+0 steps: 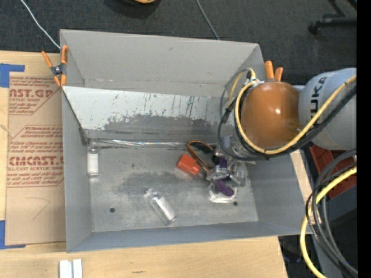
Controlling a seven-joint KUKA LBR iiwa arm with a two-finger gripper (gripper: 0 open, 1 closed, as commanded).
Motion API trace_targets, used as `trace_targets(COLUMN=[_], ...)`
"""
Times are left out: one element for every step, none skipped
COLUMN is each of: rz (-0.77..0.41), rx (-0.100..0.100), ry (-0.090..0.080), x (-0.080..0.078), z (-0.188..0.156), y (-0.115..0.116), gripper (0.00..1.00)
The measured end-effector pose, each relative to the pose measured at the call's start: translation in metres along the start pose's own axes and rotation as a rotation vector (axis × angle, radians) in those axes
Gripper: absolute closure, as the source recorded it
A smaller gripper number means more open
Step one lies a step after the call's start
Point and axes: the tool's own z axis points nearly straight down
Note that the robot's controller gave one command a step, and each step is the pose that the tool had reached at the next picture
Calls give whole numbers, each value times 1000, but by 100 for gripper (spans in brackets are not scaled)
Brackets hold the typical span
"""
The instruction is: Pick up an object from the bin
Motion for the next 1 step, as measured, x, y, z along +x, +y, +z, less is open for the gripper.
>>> trace_targets(rz=[0], rx=[0], ry=[0], x=[0], z=[0], y=[0], gripper=[100])
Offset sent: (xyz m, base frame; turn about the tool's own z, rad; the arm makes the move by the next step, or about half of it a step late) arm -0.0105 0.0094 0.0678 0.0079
